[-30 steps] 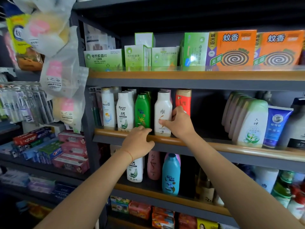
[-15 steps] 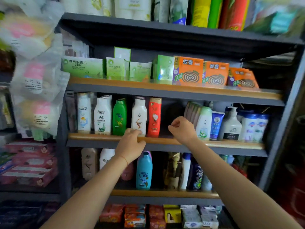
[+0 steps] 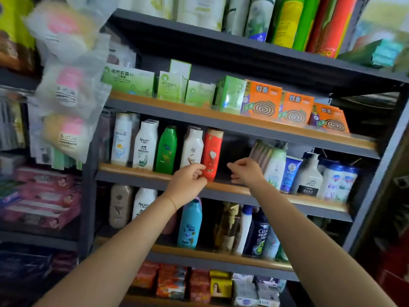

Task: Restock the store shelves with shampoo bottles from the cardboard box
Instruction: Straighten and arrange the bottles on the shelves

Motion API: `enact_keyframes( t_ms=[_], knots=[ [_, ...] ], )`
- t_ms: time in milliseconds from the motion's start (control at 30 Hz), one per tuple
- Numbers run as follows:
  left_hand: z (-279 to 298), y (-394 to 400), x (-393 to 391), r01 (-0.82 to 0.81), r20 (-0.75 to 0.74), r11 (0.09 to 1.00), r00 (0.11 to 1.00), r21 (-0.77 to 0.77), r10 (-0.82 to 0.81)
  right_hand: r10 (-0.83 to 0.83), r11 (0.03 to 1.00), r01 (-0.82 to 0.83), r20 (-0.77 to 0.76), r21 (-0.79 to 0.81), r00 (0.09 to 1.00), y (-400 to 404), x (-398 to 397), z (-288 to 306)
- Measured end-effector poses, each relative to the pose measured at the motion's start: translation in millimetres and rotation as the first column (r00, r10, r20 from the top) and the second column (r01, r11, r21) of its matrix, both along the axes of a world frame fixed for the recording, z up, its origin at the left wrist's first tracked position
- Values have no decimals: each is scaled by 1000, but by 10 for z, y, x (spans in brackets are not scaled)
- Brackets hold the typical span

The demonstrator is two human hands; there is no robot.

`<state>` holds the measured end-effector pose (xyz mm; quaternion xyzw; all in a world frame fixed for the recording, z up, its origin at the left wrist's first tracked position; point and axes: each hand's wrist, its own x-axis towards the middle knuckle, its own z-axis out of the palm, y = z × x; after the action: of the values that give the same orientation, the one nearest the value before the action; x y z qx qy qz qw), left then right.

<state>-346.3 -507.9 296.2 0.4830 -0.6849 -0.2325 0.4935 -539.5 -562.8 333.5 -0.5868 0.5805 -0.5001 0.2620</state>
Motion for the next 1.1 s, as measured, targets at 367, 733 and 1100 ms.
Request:
enact_keyframes(
  t_ms=[367,733,1100],
  knots=[
    [-112,-654,-714,-319,-218,939,933,-127,288,413,909,-412,-5,57,911,-1137,-198,-67],
    [-102,-721,-792,-400,-255,916,890,-39,378,654,748,-663,145,21,742,-1614,59,-101],
    [-159,-970,-1041,-376,-229,909,915,-181,333,680,732,-681,39,16,732,-1767,57,-93]
  ],
)
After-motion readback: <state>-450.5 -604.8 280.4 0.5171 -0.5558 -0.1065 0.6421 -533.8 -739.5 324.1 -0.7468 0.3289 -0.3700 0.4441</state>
